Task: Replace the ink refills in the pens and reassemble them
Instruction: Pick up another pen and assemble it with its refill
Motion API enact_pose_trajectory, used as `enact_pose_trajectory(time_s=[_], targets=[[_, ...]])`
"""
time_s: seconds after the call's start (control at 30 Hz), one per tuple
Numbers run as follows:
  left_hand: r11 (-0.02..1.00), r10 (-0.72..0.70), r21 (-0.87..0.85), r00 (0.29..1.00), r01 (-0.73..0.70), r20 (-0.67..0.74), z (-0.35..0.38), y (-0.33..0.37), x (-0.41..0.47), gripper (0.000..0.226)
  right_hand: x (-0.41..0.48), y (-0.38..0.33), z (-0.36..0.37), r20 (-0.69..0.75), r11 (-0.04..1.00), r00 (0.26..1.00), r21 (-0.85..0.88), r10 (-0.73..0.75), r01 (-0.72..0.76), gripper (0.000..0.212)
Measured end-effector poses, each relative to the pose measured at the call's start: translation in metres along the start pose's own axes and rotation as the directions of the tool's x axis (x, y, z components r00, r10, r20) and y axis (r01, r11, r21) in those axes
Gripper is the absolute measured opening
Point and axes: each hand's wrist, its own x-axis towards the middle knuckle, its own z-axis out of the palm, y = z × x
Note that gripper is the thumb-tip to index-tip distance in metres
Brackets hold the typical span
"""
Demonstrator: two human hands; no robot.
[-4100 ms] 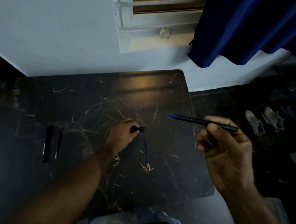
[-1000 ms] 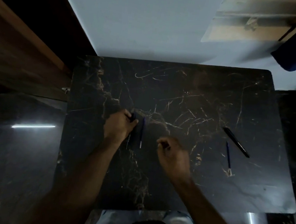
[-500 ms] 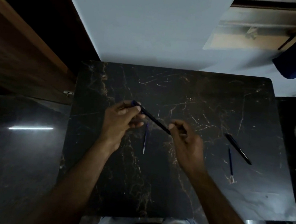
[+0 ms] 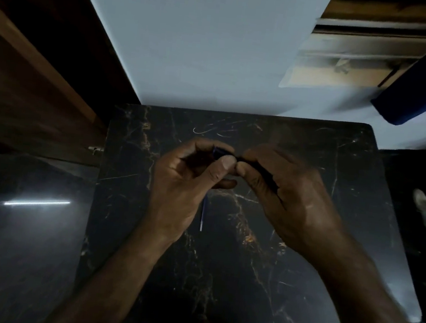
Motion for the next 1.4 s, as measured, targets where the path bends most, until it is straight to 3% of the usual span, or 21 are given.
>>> enact_pose_trajectory(time_s=[0.27, 0.43, 0.6, 0.7, 0.8, 0.93, 1.07, 1.27, 1.33, 1.4], targets=[[0.999, 0.003, -0.049, 1.0, -0.003, -0.003, 0.012, 0.002, -0.009, 0.017, -0.012, -0.005, -0.023, 0.023, 0.994, 1.0, -0.109, 0.004, -0.001, 0.025], [0.992, -0.006, -0.123, 1.0, 0.002, -0.031, 0.011, 0.004, -0.01, 0.016, -0.026, -0.005, -0.029, 0.114, 0.997, 0.993, 0.081, 0.001, -0.011, 0.021], [0.958, -0.14, -0.269, 0.982, 0.103, -0.124, -0.012, -0.002, -0.015, 0.005, -0.04, 0.004, -0.027, 0.073, 0.99, 0.997, 0.133, 0.04, -0.049, 0.032], [0.96, -0.179, -0.23, 0.981, 0.157, -0.079, -0.02, -0.002, -0.02, 0.013, -0.047, 0.01, -0.023, 0.074, 0.99, 0.996, 0.132, 0.046, -0.056, 0.032], [0.973, -0.172, -0.152, 0.985, 0.173, 0.021, -0.009, -0.003, -0.027, 0.038, -0.052, 0.013, -0.016, 0.108, 0.987, 0.992, 0.14, 0.064, -0.078, 0.024], [0.993, -0.11, -0.052, 0.993, 0.107, -0.053, 0.007, -0.003, -0.024, 0.014, -0.056, 0.015, -0.016, 0.127, 0.972, 0.988, 0.203, 0.093, -0.117, 0.026], [0.991, -0.108, -0.081, 0.993, 0.104, -0.053, 0.006, 0.0, -0.021, 0.008, -0.057, 0.015, -0.022, 0.103, 0.85, 0.966, 0.46, 0.236, -0.257, 0.023], [0.949, -0.207, -0.262, 0.973, 0.174, -0.102, -0.025, -0.006, -0.016, 0.012, -0.062, 0.022, -0.031, -0.09, 0.684, 0.944, 0.711, 0.319, -0.163, 0.018], [0.968, -0.241, -0.107, 0.962, 0.229, -0.129, -0.043, -0.022, -0.013, 0.008, -0.065, 0.025, -0.031, -0.096, 0.592, 0.921, 0.79, 0.377, -0.16, 0.023], [0.911, -0.328, 0.191, 0.922, 0.366, -0.205, -0.063, -0.057, -0.008, 0.011, -0.069, 0.029, -0.03, -0.063, 0.493, 0.915, 0.856, 0.399, -0.156, 0.029]])
